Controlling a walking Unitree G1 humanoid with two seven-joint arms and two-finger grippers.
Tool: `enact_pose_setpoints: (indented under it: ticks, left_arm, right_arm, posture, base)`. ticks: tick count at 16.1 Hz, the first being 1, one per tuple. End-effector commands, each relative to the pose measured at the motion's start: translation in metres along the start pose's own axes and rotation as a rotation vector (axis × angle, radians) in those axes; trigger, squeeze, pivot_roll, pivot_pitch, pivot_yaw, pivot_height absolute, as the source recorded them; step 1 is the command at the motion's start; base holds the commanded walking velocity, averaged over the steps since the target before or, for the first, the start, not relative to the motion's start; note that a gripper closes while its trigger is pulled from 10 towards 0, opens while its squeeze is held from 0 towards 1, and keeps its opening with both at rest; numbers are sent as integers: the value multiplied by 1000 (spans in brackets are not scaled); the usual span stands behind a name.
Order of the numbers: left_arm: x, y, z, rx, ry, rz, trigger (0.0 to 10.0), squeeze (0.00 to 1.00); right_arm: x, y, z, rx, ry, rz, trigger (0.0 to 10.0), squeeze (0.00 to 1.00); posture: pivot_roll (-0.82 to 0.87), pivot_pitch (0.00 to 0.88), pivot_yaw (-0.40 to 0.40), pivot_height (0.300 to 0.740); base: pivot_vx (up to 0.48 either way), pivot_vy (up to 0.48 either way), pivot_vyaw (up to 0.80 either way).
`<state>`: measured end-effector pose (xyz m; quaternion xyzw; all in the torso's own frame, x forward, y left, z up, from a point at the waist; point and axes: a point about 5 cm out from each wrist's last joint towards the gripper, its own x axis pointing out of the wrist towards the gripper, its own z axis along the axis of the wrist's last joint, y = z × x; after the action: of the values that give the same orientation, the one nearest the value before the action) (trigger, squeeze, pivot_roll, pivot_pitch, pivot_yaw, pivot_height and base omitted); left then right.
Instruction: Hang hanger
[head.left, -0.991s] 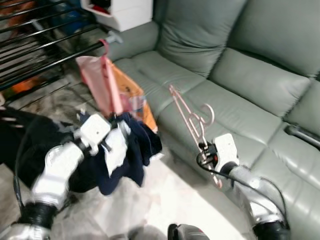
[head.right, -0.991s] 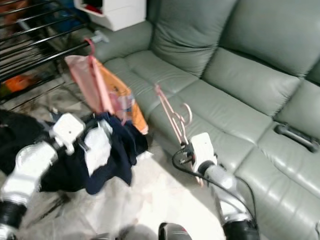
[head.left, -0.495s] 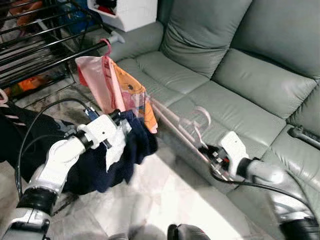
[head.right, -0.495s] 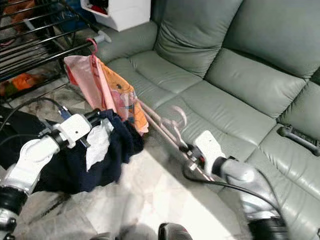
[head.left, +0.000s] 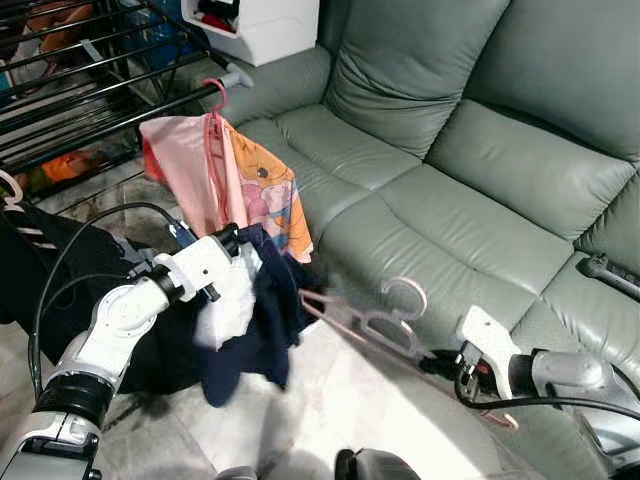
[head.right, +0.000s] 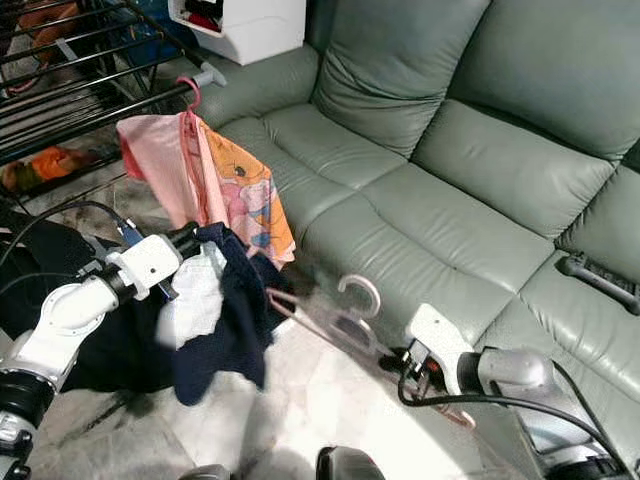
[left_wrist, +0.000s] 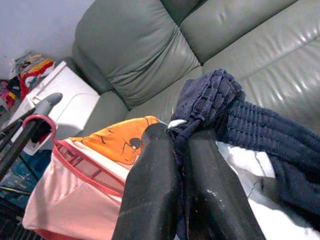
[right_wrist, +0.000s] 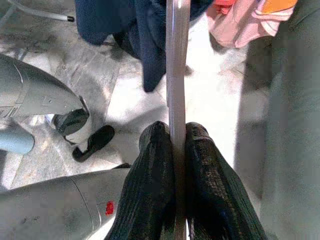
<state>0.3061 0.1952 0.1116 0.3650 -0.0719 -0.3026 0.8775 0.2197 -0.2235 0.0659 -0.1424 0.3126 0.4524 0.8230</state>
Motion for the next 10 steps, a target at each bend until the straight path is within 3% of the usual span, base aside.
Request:
enact_pose_setpoints:
  ticks: [1, 4, 8, 10]
  left_arm:
    - [3, 8, 6, 30, -33, 20, 10000, 0]
    - [5, 7, 12, 14, -69, 28, 10000, 0]
    - [13, 6, 53, -145, -265, 54, 10000, 0]
    - [18, -13, 79, -181, -363, -26, 10000, 0]
  right_arm:
    - [-2, 3, -3, -3, 31, 35, 10000, 0]
    - [0, 0, -16, 38, 77, 8, 10000, 0]
    - [19, -6, -23, 255, 27, -61, 10000, 0]
    - [31, -17, -21, 336, -6, -138, 10000, 0]
  posture:
    - [-57, 28, 14, 740]
    - [-57, 29, 11, 740]
    - [-47, 33, 0, 740]
    - [-41, 33, -5, 740]
  base:
    - [0, 0, 0]
    - [0, 0, 0]
    - [0, 0, 0]
    - [0, 0, 0]
